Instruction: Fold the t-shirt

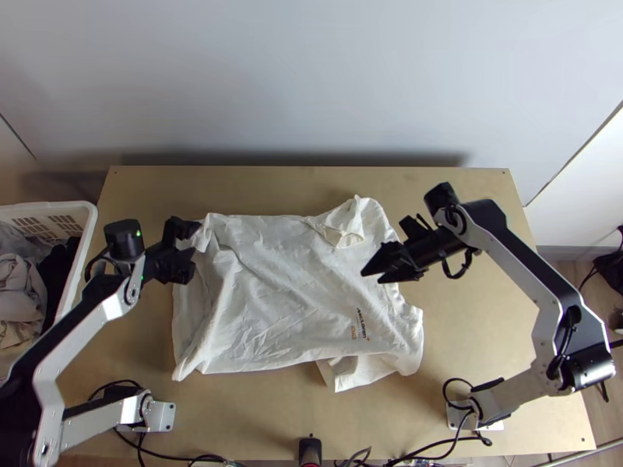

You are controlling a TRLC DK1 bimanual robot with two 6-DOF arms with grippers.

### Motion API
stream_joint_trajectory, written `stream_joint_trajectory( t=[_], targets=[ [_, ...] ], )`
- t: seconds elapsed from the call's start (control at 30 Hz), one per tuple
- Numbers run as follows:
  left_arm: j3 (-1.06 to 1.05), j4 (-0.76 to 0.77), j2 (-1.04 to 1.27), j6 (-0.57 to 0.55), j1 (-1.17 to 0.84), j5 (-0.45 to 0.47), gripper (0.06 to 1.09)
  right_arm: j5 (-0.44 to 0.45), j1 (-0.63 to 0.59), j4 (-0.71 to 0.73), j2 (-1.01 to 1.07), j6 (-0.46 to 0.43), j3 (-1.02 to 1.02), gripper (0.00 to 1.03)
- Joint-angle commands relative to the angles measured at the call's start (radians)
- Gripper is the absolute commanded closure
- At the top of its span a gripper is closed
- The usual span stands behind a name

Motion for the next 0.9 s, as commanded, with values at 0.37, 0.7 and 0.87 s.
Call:
stream_joint_trajectory(
  t=[0.37, 0.7, 0.87],
  targets=[
    [-0.004, 0.138, 0.182, 0.103, 0.053, 0.012, 0.12, 0.003, 0.044, 0.000, 0.043, 0.061, 0.084, 0.04],
    [-0.004, -0.036, 0.029, 0.160, 0.079, 0.011, 0.12, 0.003, 0.045, 0.019, 0.054, 0.056, 0.043, 0.04],
    [-0.022, 0.039, 0.093, 0.162, 0.090, 0.006, 0.12, 0.003, 0.058, 0.025, 0.072, 0.061, 0.066, 0.04]
  ],
)
